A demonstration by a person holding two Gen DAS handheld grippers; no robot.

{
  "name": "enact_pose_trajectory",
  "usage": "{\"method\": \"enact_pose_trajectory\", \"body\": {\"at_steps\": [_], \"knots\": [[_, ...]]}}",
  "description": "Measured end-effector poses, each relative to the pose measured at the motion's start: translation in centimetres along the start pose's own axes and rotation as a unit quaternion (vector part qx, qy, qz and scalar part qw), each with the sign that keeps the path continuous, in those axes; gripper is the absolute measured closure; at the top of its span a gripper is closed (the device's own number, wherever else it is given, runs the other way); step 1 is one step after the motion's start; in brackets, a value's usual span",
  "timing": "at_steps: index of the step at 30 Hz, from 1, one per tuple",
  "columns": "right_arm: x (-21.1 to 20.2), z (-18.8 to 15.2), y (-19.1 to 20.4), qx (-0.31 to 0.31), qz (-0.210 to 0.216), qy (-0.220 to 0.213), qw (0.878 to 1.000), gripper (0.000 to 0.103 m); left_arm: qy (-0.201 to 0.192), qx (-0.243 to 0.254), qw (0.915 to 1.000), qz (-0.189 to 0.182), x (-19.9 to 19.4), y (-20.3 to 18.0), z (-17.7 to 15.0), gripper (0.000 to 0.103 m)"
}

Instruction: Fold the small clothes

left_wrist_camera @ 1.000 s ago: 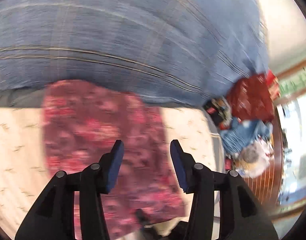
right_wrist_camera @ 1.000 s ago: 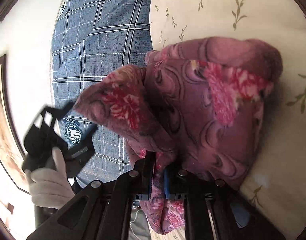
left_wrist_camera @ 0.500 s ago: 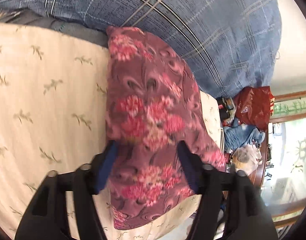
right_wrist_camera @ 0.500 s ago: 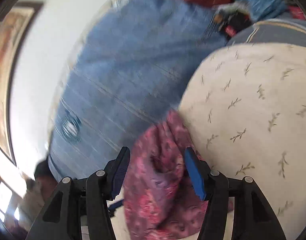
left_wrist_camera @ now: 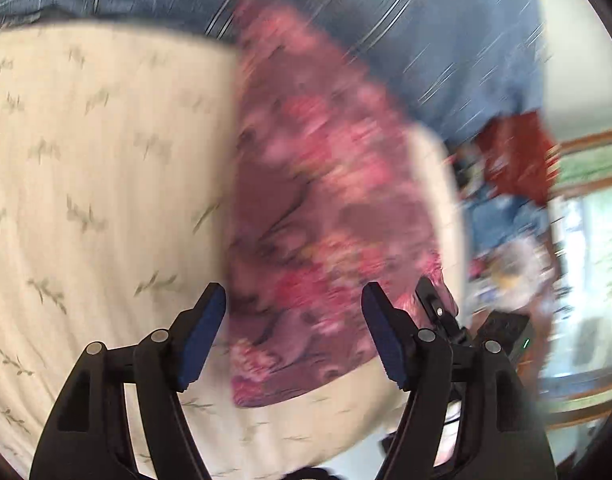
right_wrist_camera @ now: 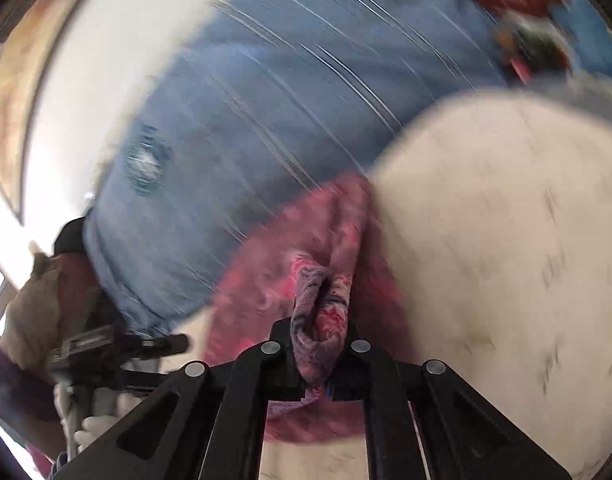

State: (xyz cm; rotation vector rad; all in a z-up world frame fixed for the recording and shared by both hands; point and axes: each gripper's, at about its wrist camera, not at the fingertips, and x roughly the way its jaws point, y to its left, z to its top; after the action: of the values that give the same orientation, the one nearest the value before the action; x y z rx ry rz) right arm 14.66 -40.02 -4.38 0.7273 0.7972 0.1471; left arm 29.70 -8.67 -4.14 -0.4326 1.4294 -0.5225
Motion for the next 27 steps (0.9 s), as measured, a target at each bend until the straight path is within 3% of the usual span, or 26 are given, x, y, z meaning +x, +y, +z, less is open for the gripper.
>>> {"method": "enact_pose_trajectory", "body": {"at_steps": [1,3,5,8,11,13,16,18,19,20,22,24,26,27], "knots": [[0.3,-0.4,-0.5,0.006,0.004,0.016,1.000,0.097,0.005,0.002,1.0000,0.002,0.5,0.1,-0.3,0.035],[-1.0,-0.1,-0.2,0.007,0.008,0.006,1.000,0.091,-0.015,0.033,0.9993,0.007,-0.3,-0.4,-1.1,0.034],[-3.0,1.3,0.7,-0.007,-0.001,-0.045,0.999,0.084,-0.006,0.044,0.9989,-0.014,-0.8,-0.6,-1.5,0.034],[-4.4,4.7,2.2,-0.017,0.011,-0.103,0.994,0.073,-0.028,0.049,0.9982,-0.021,-2.0,-0.9,-0.7,0.034],[-0.9,8.1,4.2,-0.037,0.028,-0.050,0.998,0.058,-0.043,0.031,0.9981,-0.029,-2.0,-0.6,0.9,0.034],[3.2,9.8,5.3,-0.035,0.031,-0.005,0.999,0.058,-0.040,0.006,0.9985,-0.036,-1.4,-0.1,2.1,0.034],[8.8,11.1,5.4,-0.028,-0.030,0.034,0.999,0.058,-0.039,-0.006,0.9986,-0.037,-0.9,0.2,3.6,0.034],[12.3,11.1,5.3,-0.021,-0.046,0.082,0.995,0.062,-0.046,-0.005,0.9984,-0.034,-1.4,0.6,4.1,0.034],[12.7,11.0,5.6,-0.035,-0.039,0.084,0.995,0.086,-0.053,-0.005,0.9977,-0.041,-1.9,0.8,4.5,0.034],[12.6,11.2,6.8,-0.074,-0.032,0.073,0.994,0.098,-0.058,-0.004,0.9973,-0.045,-1.9,0.5,4.7,0.034],[11.4,11.9,8.1,-0.098,-0.018,0.029,0.995,0.099,-0.074,-0.003,0.9964,-0.041,-2.3,0.5,5.7,0.034],[10.6,12.7,7.0,-0.061,-0.005,-0.007,0.998,0.099,-0.080,0.000,0.9964,-0.026,-1.9,0.2,6.3,0.034],[12.3,12.8,5.0,-0.030,-0.051,0.008,0.998,0.099,-0.072,0.009,0.9973,0.001,-0.2,-0.4,6.7,0.034],[13.7,12.4,3.9,-0.025,-0.087,0.038,0.995,0.099,-0.066,0.015,0.9976,0.012,0.7,-0.6,6.7,0.031]]}}
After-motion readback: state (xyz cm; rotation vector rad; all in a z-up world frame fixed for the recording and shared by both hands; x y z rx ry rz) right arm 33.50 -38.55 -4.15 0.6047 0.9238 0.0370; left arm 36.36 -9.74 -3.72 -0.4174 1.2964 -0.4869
